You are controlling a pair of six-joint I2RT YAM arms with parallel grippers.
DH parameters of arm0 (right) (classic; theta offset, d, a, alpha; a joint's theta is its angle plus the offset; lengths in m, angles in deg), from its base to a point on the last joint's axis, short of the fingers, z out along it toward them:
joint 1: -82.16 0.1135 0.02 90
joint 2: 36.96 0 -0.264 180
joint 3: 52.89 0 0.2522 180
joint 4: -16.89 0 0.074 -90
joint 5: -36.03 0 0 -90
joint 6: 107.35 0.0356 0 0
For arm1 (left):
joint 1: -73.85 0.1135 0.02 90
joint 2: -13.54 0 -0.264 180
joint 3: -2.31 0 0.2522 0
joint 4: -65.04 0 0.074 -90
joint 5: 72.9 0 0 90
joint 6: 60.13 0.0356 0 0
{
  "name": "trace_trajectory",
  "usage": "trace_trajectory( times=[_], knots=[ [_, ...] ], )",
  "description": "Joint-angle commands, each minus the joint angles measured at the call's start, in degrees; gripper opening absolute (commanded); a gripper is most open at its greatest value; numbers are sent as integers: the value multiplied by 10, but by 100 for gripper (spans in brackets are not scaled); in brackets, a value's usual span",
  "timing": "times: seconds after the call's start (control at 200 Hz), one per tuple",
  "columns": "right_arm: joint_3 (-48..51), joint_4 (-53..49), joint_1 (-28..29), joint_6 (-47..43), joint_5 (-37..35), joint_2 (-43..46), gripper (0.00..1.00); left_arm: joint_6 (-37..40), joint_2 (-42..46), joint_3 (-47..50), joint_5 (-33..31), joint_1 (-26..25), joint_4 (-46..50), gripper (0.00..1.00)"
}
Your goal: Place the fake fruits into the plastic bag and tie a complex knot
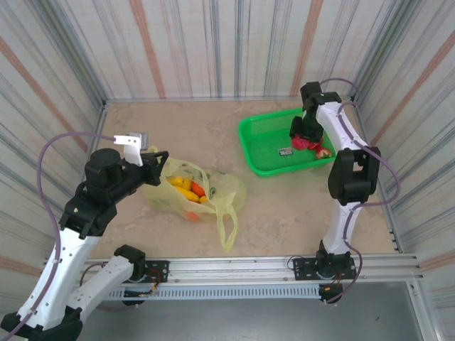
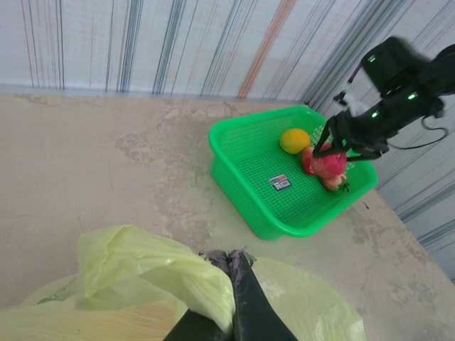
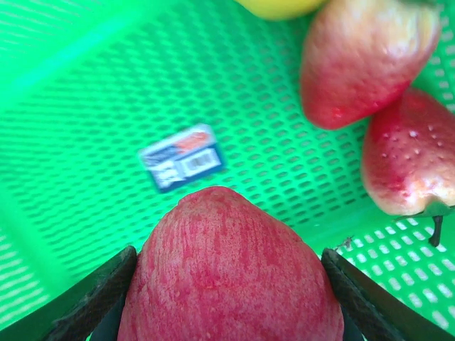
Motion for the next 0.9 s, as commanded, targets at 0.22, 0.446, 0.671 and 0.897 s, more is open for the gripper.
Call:
trace_trajectory(
  times=[0.22,0.446,0.671,0.897],
  knots=[
    [77,121,96,33,220,179,62,11,-3,-23,-18,-3,2,0],
    [191,243,218,58,334,272,60,3,-10,-31,-23,-3,6,0],
    [244,325,357,71,324,271,60,-7,-18,-41,-12,-3,6,0],
    [207,358,415,81,297,184,60,-17,-18,-44,-4,-3,10,0]
  ],
)
